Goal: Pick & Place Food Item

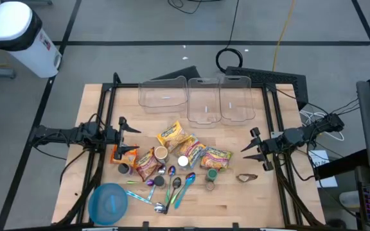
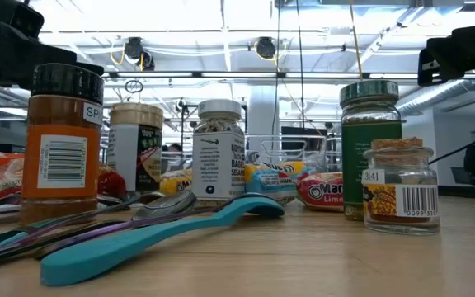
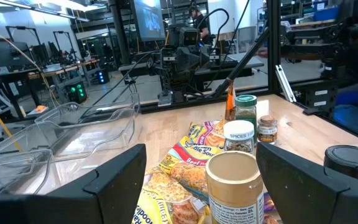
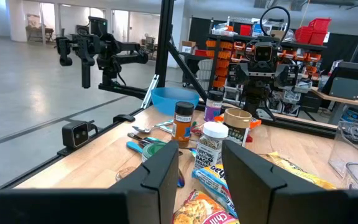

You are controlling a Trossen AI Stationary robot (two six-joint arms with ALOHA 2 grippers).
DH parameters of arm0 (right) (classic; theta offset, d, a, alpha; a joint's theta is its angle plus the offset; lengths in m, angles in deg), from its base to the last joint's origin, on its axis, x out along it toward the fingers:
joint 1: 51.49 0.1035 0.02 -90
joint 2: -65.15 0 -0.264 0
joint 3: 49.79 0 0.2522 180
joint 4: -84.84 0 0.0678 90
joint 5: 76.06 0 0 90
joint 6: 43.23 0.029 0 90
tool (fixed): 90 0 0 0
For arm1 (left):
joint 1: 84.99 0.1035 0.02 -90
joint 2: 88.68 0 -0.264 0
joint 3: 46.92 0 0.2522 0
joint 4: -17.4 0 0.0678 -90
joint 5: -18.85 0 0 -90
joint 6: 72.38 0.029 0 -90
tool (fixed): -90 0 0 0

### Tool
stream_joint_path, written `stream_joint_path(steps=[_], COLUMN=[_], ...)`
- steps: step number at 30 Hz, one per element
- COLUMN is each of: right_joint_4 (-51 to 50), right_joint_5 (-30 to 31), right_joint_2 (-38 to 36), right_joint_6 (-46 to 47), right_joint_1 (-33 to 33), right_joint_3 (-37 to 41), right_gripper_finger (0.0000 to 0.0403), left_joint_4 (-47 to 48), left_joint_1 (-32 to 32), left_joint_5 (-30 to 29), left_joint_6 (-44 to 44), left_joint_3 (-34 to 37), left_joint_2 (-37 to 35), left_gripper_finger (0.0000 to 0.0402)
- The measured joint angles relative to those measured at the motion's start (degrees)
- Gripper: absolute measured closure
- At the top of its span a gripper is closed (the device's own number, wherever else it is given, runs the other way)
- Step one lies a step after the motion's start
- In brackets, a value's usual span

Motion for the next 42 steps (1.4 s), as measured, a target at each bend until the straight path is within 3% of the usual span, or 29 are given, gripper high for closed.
stream_joint_path(steps=[32, 42], right_joint_4=[0.1, 4.8], right_joint_5=[0.0, 0.0], right_joint_2=[0.0, 0.0], right_joint_6=[0.0, 0.0], right_joint_1=[0.0, 0.0], right_joint_3=[0.0, 0.0], right_gripper_finger=[0.0287, 0.0287], left_joint_4=[0.0, 0.0], left_joint_1=[0.0, 0.0], left_joint_5=[0.0, 0.0], left_joint_6=[0.0, 0.0], left_joint_3=[0.0, 0.0], left_joint_2=[0.0, 0.0], left_gripper_finger=[0.0091, 0.0091])
